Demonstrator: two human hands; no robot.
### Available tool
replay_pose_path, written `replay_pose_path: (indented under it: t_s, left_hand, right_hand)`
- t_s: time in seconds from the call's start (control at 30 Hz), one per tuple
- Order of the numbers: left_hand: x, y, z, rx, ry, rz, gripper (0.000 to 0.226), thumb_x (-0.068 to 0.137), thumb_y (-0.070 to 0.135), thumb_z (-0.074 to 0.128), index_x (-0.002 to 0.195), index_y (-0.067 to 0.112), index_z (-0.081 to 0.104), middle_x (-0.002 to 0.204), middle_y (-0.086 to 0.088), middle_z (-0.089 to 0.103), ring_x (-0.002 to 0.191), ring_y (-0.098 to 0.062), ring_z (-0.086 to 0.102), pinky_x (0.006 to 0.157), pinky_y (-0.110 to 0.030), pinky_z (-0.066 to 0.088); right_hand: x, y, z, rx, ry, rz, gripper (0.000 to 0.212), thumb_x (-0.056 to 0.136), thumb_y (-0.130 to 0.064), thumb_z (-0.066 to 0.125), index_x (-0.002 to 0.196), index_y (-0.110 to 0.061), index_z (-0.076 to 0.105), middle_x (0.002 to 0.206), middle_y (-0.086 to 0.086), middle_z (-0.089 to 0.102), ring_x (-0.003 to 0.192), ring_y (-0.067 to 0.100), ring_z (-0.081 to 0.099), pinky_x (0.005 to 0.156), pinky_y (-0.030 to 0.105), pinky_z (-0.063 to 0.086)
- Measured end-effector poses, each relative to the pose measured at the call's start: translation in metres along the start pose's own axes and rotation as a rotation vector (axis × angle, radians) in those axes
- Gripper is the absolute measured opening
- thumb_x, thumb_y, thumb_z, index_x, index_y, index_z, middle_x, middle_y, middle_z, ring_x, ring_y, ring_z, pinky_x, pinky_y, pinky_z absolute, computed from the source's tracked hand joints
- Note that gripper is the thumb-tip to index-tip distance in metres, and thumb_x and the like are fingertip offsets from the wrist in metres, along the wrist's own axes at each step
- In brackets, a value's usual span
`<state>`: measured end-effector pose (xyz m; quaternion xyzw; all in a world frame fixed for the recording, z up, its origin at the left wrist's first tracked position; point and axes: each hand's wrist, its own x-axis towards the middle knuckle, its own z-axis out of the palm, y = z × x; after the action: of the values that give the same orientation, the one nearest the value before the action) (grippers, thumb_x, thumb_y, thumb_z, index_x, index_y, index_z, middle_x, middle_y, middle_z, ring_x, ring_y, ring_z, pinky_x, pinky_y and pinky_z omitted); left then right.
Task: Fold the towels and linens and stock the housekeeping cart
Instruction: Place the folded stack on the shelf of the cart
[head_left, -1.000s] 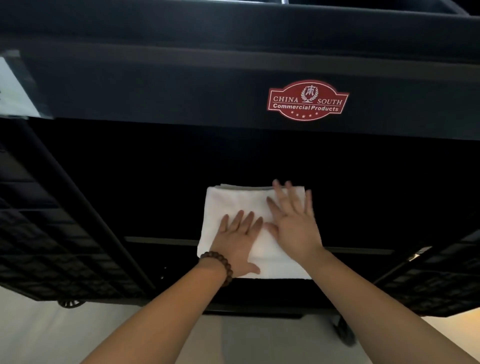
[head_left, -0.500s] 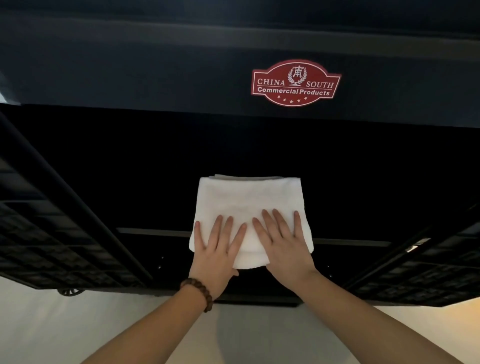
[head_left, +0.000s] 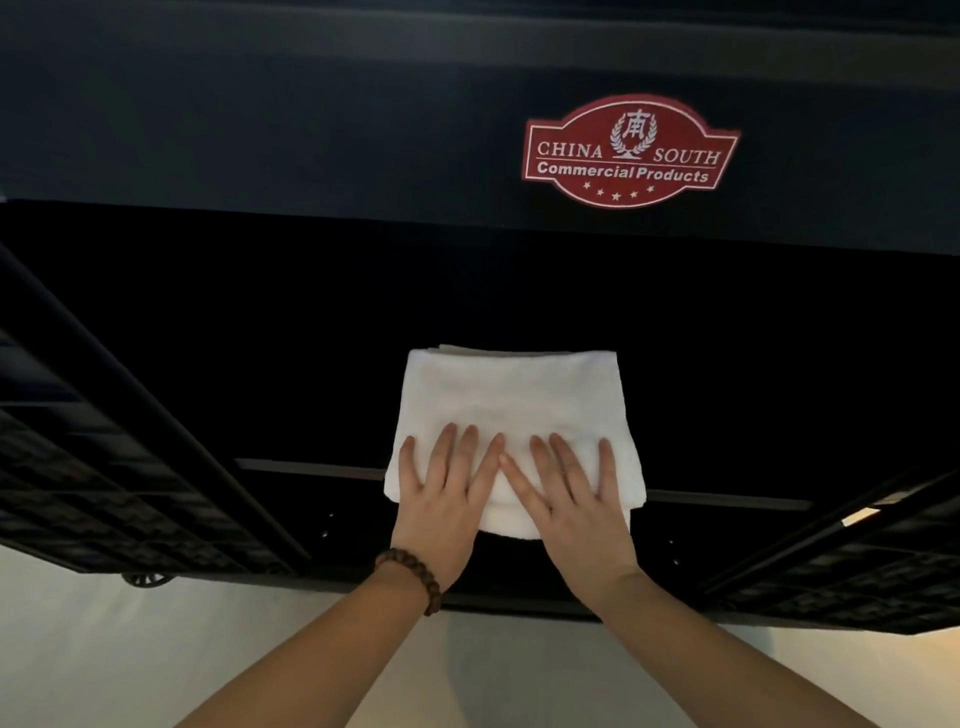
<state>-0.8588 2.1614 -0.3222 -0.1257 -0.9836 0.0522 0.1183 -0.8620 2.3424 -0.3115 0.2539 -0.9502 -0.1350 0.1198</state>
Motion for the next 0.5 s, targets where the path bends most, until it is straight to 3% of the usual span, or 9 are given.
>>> replay_pose_path:
  t_s: [0.1, 0.2, 0.33, 0.5]
  left_hand:
    - [0.008, -0.004, -0.003, -0.001, 0.079, 0.034, 0.116, 0.062, 0.035, 0.082, 0.153, 0.016, 0.014, 0.144, -0.018, 0.035, 0.136, -0.037, 0.029, 0.107, -0.069, 0.018]
    - [0.009, -0.003, -0.004, 0.025, 0.054, 0.068, 0.130, 0.053, 0.056, 0.083, 0.154, 0.017, 0.012, 0.147, -0.021, 0.033, 0.138, -0.038, 0.028, 0.107, -0.072, 0.014]
    - [0.019, -0.004, -0.009, 0.028, 0.060, 0.002, 0.114, 0.059, 0.024, 0.080, 0.153, 0.017, 0.016, 0.141, -0.019, 0.040, 0.130, -0.037, 0.037, 0.105, -0.067, 0.024]
    - [0.052, -0.027, -0.030, -0.019, 0.208, 0.024, 0.076, 0.062, 0.023, 0.077, 0.133, 0.011, 0.053, 0.118, -0.009, 0.059, 0.105, -0.029, 0.056, 0.093, -0.054, 0.042]
  right_hand:
    - [0.015, 0.011, -0.008, -0.009, 0.025, 0.051, 0.110, 0.058, -0.024, 0.078, 0.151, -0.013, 0.021, 0.139, 0.018, 0.045, 0.128, 0.036, 0.044, 0.109, 0.064, 0.024]
    - [0.026, 0.020, -0.015, 0.022, 0.035, 0.075, 0.095, 0.056, -0.028, 0.082, 0.140, -0.013, 0.041, 0.130, 0.019, 0.053, 0.121, 0.035, 0.052, 0.106, 0.059, 0.033]
    - [0.036, 0.026, -0.019, 0.028, 0.044, 0.074, 0.085, 0.056, -0.029, 0.083, 0.134, -0.014, 0.053, 0.129, 0.018, 0.056, 0.119, 0.034, 0.054, 0.104, 0.055, 0.038]
    - [0.057, 0.039, -0.028, 0.054, 0.056, 0.096, 0.097, 0.056, -0.039, 0.084, 0.140, -0.012, 0.044, 0.131, 0.018, 0.052, 0.123, 0.035, 0.050, 0.108, 0.056, 0.031]
